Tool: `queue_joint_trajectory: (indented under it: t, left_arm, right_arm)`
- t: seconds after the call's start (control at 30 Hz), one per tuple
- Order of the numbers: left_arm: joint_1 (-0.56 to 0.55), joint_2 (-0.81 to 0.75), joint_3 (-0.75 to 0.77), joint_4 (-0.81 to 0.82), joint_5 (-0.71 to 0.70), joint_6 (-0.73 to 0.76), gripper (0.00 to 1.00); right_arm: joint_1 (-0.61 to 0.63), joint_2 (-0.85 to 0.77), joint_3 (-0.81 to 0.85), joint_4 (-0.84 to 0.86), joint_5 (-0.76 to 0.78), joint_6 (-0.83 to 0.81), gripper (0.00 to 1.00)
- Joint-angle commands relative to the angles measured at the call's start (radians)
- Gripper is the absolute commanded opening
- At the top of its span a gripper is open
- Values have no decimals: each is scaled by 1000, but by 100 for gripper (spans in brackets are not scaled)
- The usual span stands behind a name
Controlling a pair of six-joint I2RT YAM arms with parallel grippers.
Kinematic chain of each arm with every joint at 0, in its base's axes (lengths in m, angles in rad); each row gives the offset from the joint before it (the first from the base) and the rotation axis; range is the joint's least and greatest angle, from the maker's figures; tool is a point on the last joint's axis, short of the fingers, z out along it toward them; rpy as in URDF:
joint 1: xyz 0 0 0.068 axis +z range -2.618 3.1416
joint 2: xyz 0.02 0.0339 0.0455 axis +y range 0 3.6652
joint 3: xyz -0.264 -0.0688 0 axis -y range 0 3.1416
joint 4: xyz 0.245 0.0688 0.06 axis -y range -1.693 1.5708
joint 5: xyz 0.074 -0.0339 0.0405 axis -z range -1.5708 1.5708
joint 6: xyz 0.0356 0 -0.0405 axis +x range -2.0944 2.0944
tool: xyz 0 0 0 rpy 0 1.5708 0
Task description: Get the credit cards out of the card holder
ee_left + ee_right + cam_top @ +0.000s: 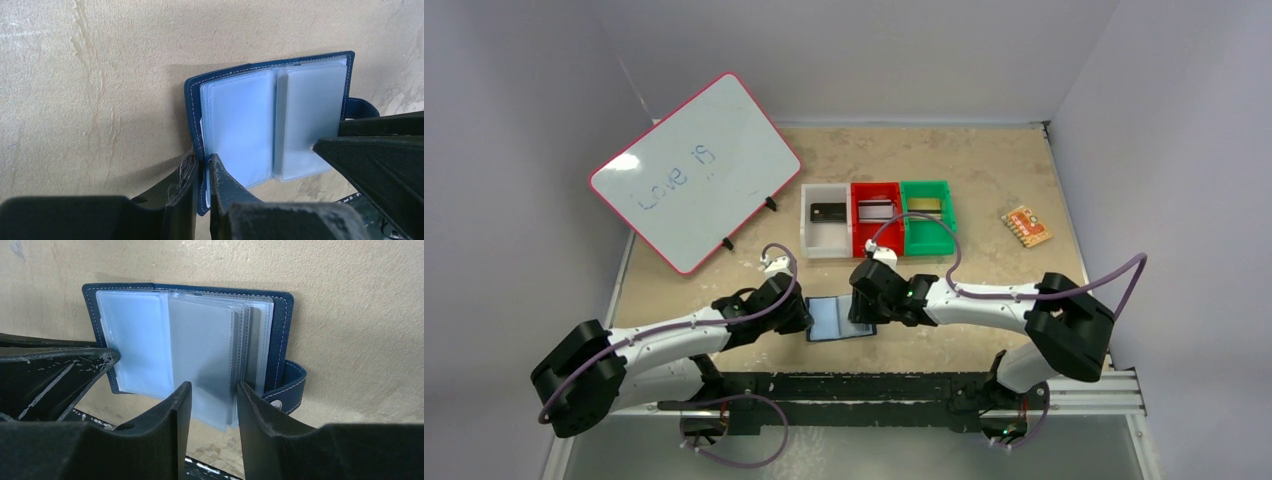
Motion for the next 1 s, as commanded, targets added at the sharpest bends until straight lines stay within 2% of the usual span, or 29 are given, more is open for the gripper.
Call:
queue_joint_trajectory:
  t: [0.0,0.1,0.27,0.43,0.53,0.73,0.97]
  left_arm:
    - [-5,-16,24,33,5,13,10]
    - [-4,-10,26,37,8,13,10]
    - [-5,-2,34,42,16,16,10]
    - [-5,8,40,46,19,17,9]
    - [-5,14,44,46,21,20,9]
    - [-4,11,45,39,22,20,9]
    - [-4,-1,43,23,9,25,9]
  right_arm:
    - [1,-35,30,34,10,18,40]
    - [1,-41,29,33,15,19,39]
    - [1,-86,-27,131,-41,22,38]
    - [1,-64,-3,116,-54,8,40]
    - [1,-40,17,103,-47,3,45]
    - [1,-35,31,95,-40,1,48]
    - [1,-55,41,114,-33,-38,61]
